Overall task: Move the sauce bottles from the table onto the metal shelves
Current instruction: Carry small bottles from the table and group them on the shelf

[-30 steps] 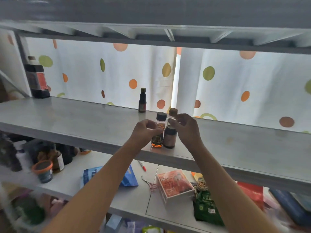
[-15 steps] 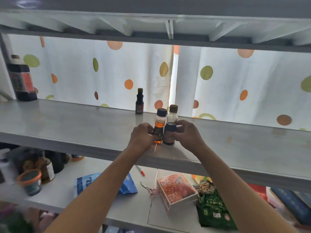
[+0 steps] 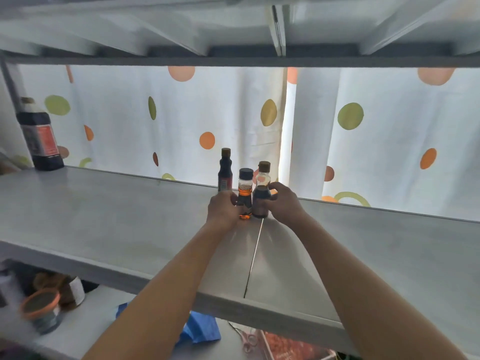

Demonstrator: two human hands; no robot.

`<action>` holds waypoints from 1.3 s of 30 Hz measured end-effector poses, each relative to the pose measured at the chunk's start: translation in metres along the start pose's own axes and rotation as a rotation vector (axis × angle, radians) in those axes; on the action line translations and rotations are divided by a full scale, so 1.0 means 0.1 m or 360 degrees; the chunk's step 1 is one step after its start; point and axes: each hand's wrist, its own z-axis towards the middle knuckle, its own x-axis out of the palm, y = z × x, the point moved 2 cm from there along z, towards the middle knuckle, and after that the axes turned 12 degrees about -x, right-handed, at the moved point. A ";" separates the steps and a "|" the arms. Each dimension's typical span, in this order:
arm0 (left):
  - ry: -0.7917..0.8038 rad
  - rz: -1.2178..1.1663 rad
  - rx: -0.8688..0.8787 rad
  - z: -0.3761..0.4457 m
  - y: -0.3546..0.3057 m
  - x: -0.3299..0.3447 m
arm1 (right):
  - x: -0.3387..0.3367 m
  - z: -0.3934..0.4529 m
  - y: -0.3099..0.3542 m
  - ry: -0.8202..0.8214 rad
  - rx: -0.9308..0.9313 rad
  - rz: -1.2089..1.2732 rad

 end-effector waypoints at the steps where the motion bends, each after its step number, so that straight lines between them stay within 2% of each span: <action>1: -0.0015 0.0013 -0.0004 0.09 -0.02 0.01 | 0.03 0.10 -0.05 0.0009 0.0001 0.0010; 7: -0.0109 0.0005 -0.0128 0.57 -0.05 0.17 | 0.20 0.59 -0.26 -0.0017 -0.0014 0.0012; 13: -0.0186 -0.0082 -0.0252 0.90 -0.05 0.25 | 0.23 0.95 -0.39 0.0173 -0.0050 0.0058; 21: -0.0334 -0.0015 -0.0186 1.17 0.13 0.36 | 0.42 1.01 -0.73 0.0038 -0.0044 0.0088; 27: -0.0392 0.0085 -0.0076 1.19 0.17 0.42 | 0.42 1.01 -0.73 0.0048 -0.0077 0.0078; 35: -0.0522 0.0564 0.0043 1.17 0.17 0.38 | 0.38 1.02 -0.81 0.0097 -0.0078 0.0129; 39: -0.0469 0.0849 0.0075 1.15 0.17 0.36 | 0.40 1.00 -0.79 0.0115 -0.0053 0.0143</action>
